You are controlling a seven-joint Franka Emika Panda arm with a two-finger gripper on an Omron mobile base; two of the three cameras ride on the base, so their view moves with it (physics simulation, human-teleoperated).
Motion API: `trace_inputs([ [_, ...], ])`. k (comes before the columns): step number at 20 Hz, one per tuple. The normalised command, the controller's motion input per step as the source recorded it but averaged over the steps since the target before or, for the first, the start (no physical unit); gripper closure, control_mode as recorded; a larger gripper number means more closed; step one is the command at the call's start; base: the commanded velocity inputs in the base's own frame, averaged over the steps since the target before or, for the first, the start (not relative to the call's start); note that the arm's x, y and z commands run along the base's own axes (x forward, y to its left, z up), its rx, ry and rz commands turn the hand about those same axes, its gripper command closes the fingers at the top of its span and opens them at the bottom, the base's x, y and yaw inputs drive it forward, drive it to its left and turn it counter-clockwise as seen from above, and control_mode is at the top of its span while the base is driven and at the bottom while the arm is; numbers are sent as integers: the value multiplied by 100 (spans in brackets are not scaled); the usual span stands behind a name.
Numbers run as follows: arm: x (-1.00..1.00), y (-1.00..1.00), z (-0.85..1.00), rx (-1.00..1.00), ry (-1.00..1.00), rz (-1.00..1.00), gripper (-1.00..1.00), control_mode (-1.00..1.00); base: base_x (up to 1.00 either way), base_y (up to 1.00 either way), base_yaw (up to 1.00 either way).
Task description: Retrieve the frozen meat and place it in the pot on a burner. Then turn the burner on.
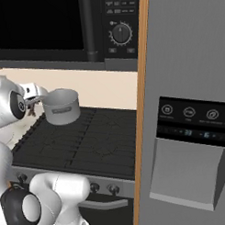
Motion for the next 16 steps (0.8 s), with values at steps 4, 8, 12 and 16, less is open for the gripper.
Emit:
trace_inputs([
  [4,17,0,-13,1,-2,0,100,-100,0,0,0],
  [8,15,0,-8,0,-4,0,100,-100,0,0,0],
  [12,21,0,0,0,0,0,100,-100,0,0,0],
  [16,22,0,0,0,0,0,100,-100,0,0,0],
])
